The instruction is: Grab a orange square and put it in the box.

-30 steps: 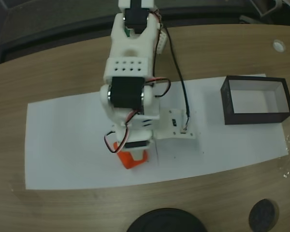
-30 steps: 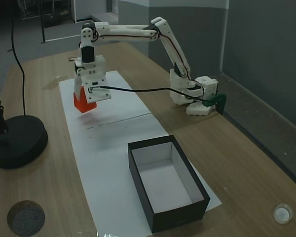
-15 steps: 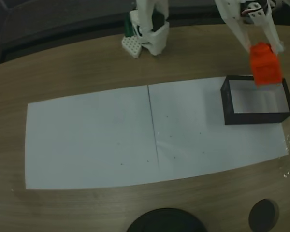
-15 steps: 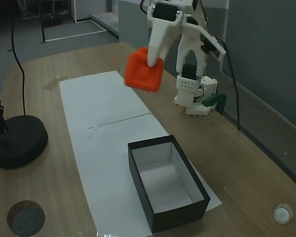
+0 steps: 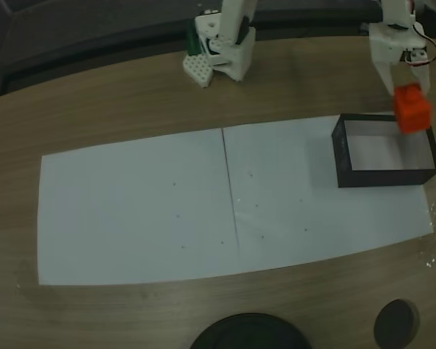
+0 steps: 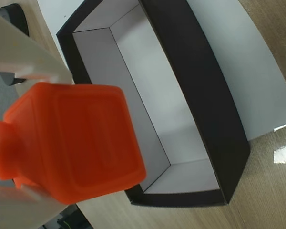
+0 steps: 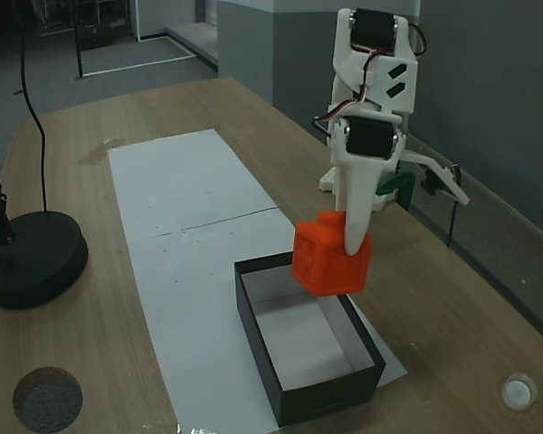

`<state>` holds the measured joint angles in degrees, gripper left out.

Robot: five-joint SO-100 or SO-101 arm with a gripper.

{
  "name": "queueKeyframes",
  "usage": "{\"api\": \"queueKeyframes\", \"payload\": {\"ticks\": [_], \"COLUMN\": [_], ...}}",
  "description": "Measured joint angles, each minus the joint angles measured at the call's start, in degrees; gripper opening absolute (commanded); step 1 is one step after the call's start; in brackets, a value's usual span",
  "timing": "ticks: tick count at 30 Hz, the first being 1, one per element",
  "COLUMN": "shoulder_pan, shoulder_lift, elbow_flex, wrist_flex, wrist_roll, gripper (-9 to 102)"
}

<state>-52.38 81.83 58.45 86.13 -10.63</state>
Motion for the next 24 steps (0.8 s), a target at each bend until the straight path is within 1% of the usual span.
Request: {"api": "queueKeyframes", "payload": {"ticks": [7, 18, 20, 24], "shoulder_pan": [2.02, 1.76, 1.85, 2.64], "shoulder_lift": [-8.79, -10.99, -10.99, -10.99], "elbow_flex": [-5.54, -5.62, -5.62, -5.62], "wrist_flex": [0.00, 0.53, 0.53, 3.16], "wrist_roll": [0.00, 1.76, 1.76, 2.55], "gripper": [3, 3, 9, 30]}}
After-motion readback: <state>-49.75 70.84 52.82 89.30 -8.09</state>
